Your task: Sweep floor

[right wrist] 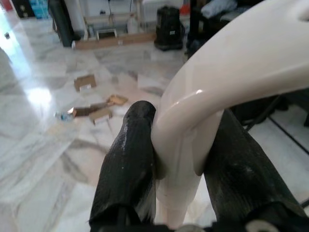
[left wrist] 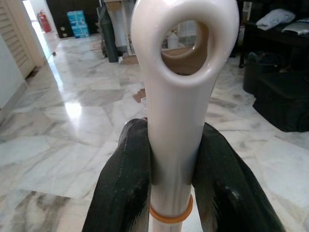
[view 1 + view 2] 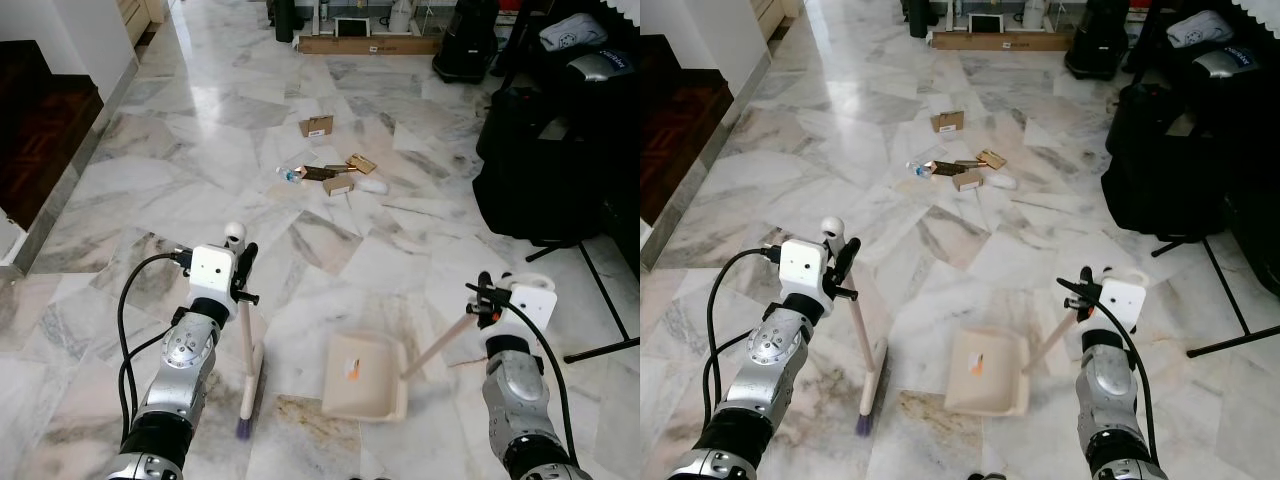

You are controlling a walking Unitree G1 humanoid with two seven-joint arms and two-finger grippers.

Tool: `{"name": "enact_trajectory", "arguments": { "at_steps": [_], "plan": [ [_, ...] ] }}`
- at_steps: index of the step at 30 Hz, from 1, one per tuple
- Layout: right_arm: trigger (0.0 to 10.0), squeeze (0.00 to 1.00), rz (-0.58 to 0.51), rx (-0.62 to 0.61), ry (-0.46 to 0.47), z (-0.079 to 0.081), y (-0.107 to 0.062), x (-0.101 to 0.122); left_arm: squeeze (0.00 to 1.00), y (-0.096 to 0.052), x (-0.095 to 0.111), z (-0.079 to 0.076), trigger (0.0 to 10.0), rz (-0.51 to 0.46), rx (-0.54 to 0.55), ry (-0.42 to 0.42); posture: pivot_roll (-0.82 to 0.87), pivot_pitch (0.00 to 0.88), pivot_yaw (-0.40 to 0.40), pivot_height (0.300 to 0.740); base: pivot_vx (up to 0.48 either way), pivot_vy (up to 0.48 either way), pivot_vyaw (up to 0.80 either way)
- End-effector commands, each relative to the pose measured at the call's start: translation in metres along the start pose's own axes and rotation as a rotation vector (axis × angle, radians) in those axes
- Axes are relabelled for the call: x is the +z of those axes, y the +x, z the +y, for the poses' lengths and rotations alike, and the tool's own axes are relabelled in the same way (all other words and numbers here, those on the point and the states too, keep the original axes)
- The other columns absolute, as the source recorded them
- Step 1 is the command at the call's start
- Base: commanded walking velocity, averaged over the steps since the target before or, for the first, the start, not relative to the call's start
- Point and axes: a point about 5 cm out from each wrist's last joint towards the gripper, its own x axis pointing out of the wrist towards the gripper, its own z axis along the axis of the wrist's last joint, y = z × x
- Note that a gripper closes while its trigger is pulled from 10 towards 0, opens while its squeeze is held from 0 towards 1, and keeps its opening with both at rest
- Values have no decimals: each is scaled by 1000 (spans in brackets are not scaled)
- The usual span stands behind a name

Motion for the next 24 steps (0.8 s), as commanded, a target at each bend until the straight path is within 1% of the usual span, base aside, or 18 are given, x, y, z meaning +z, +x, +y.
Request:
{"name": "enact_trajectory", "arguments": {
  "at_steps": [1, 3, 7, 12, 15, 18, 21, 24],
  "plan": [
    [10000, 0, -51, -19, 12, -4, 4, 11, 0, 3, 7, 5, 10000, -39, 18, 23, 124, 107, -50, 740, 0, 0, 0],
    [10000, 0, -48, -8, 9, -1, 4, 11, 0, 3, 8, 5, 10000, -47, 19, 39, 128, 90, -56, 740, 0, 0, 0],
    [10000, 0, -33, -8, 22, 2, 3, 8, 0, 6, 11, 4, 10000, -61, 25, 35, 139, 80, -59, 740, 0, 0, 0],
    [10000, 0, -56, 12, 42, 10, 7, 14, 0, 12, 15, 2, 10000, -78, 23, 26, 130, 85, -55, 740, 0, 0, 0],
    [10000, 0, -59, 28, 45, 17, 7, 15, 0, 12, 15, -2, 10000, -82, 14, 19, 130, 85, -54, 740, 246, 0, 0],
    [10000, 0, -65, 24, 50, 17, 6, 15, 0, 12, 14, -3, 10000, -80, 9, 20, 127, 75, -54, 740, 284, 0, 0],
    [10000, 0, -85, 42, 19, 18, 5, 18, 0, 13, 15, -1, 10000, -83, 14, 20, 123, 72, -53, 740, 303, 0, 0],
    [10000, 0, -109, 53, 24, 18, 4, 21, 0, 14, 15, -1, 10000, -84, 17, 18, 117, 62, -54, 740, 321, 0, 0]
  ]
}}
